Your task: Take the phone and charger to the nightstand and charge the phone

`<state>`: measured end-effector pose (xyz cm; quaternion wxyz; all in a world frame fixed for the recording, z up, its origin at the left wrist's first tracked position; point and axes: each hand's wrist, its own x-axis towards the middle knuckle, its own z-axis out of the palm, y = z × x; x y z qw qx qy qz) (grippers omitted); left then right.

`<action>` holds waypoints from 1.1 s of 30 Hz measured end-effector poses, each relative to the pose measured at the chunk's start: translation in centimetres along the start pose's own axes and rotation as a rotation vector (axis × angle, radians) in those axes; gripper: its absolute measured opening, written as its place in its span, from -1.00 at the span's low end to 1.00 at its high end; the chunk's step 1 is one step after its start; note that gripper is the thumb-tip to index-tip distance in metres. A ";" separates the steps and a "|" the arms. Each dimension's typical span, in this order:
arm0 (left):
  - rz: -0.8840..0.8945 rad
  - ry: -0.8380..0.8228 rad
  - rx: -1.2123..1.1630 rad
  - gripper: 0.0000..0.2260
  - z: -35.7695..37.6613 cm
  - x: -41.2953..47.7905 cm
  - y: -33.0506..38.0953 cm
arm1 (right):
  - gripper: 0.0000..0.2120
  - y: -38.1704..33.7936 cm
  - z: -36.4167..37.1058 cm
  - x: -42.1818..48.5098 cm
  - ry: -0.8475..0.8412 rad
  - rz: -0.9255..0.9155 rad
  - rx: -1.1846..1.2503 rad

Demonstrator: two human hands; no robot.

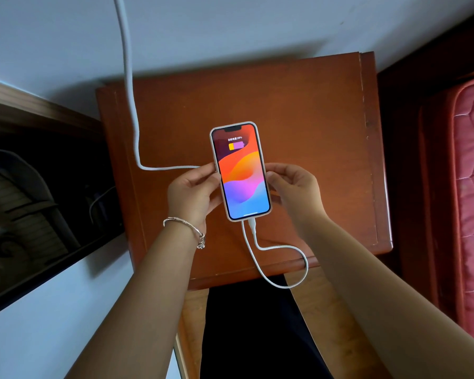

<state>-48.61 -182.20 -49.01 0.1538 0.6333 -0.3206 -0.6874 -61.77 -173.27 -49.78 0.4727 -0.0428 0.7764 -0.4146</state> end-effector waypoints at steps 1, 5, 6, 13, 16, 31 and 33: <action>0.006 0.013 0.012 -0.86 0.1 0.3 0.0 | -0.89 -0.1 0.0 0.2 0.007 0.000 -0.004; 0.020 0.078 0.048 -0.87 0.7 1.4 -0.2 | -0.88 -0.2 0.3 1.1 0.036 -0.002 -0.019; 0.020 0.096 0.049 -0.88 0.8 1.7 -0.2 | -0.89 -0.1 0.4 1.3 0.040 -0.001 -0.022; -0.011 0.150 0.090 -0.89 1.6 3.4 -1.1 | -0.92 0.6 0.6 3.1 0.077 0.040 -0.050; -0.034 0.148 0.125 -0.87 2.1 3.8 -1.4 | -0.88 0.8 0.3 3.7 0.087 0.050 -0.052; -0.054 0.184 0.199 -0.93 3.0 4.1 -1.4 | -0.88 1.3 0.0 5.4 0.104 0.046 -0.243; -0.048 0.180 0.211 -0.90 2.8 3.5 -1.0 | -0.86 0.9 -0.3 5.2 0.106 0.050 -0.252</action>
